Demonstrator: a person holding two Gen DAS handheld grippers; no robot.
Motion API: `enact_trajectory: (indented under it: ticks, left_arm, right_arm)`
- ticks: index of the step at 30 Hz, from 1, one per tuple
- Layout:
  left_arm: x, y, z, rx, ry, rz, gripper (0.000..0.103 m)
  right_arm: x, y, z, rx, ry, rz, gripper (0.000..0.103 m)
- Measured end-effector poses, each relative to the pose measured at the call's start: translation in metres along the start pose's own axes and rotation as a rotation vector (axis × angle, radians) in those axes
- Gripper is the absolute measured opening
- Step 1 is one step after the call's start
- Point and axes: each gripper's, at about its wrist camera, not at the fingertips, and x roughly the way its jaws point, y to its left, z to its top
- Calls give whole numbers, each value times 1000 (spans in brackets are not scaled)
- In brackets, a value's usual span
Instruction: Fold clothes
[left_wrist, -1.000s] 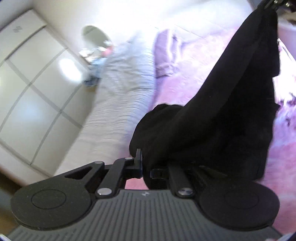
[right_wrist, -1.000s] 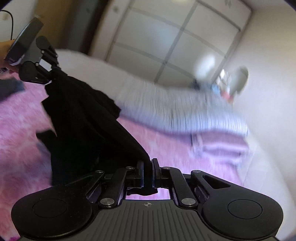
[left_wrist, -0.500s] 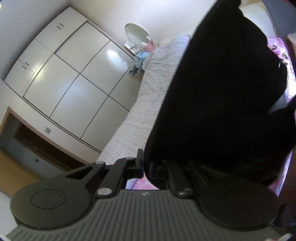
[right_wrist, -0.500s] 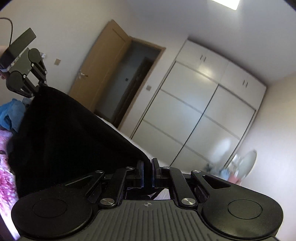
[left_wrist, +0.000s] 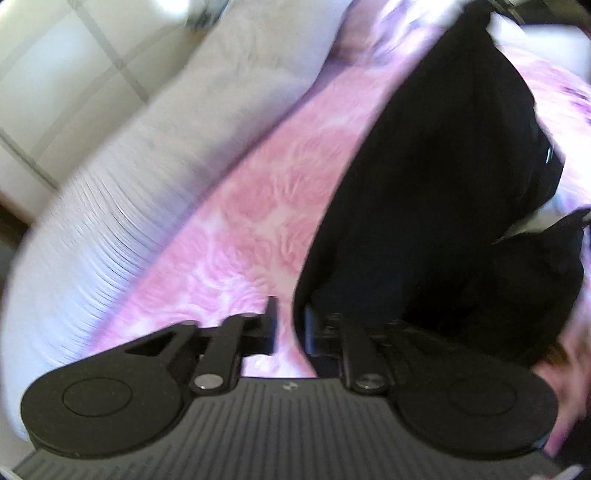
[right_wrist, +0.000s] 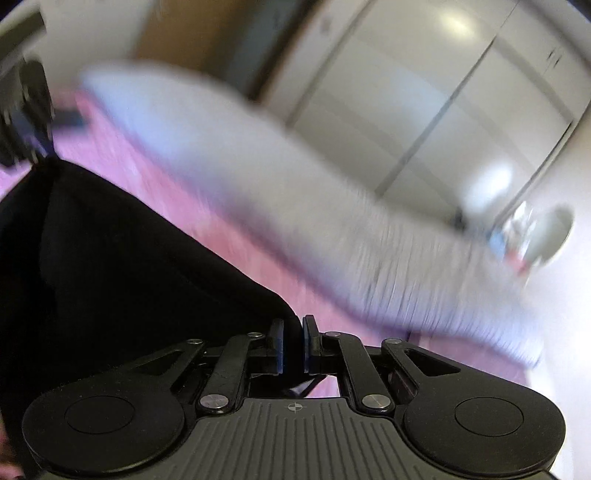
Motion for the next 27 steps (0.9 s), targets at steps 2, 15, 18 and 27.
enact_trajectory:
  ticks: [2,15,18,27]
  left_arm:
    - [40,25,9,-98,23,-41,23]
    - [-20,-41,-142,-345,198,-175,57]
    - [-45,-81,-179,-427,242,-140,59]
    - [-109,-184,-266,-467,356,90,59]
  right_arm:
    - [84,2,-30,5,199,-47,25]
    - [59,98,-90,261,375,357,57]
    - [48,132,-84,242,345,483,57]
    - [-25,267,-72,-489,-103,741,57]
